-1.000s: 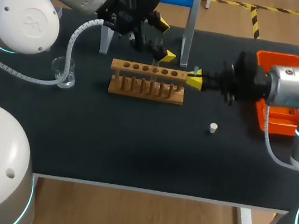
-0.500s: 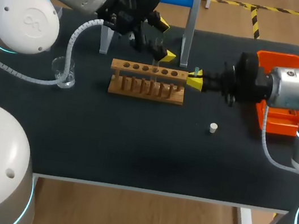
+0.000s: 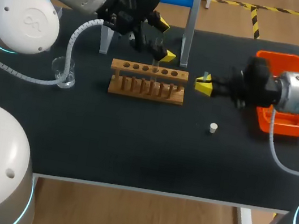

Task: Invert the test tube, pick up the pipette, mount the tip to pipette, aspirate from beaker and dispense into the tube, eject the tip, return the pipette, and cap with the stopper.

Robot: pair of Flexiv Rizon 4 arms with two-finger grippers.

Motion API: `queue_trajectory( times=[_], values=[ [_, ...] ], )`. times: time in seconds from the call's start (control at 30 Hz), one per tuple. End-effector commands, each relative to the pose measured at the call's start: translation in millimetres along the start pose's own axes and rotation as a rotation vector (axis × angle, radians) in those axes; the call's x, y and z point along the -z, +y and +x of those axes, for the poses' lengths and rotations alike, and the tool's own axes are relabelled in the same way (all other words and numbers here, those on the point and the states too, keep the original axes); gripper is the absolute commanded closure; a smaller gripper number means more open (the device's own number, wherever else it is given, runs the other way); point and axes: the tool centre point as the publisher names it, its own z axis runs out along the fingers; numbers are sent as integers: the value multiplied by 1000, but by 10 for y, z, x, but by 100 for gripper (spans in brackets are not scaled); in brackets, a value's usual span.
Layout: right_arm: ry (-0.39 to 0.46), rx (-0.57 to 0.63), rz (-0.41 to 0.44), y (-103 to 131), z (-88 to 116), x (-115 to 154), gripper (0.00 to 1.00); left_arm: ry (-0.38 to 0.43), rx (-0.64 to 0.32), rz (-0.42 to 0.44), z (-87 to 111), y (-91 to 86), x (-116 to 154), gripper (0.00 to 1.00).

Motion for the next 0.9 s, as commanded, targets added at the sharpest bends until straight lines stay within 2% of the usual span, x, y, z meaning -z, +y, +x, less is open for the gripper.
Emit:
queue_trajectory(
  times=[0.03,0.23,0.6,0.9],
  values=[
    [-3,2,-7,46,120,284,100,0,2,-6,5,-9,3,0],
    [8,-4,-19,63,192,491,100,0,2,-6,5,-9,3,0],
    [3,3,-2,-146,345,740,100,0,2,-6,5,-9,3,0],
    [-47,26,-1,-292,222,871,100,0,2,-6,5,-9,3,0]
  ],
)
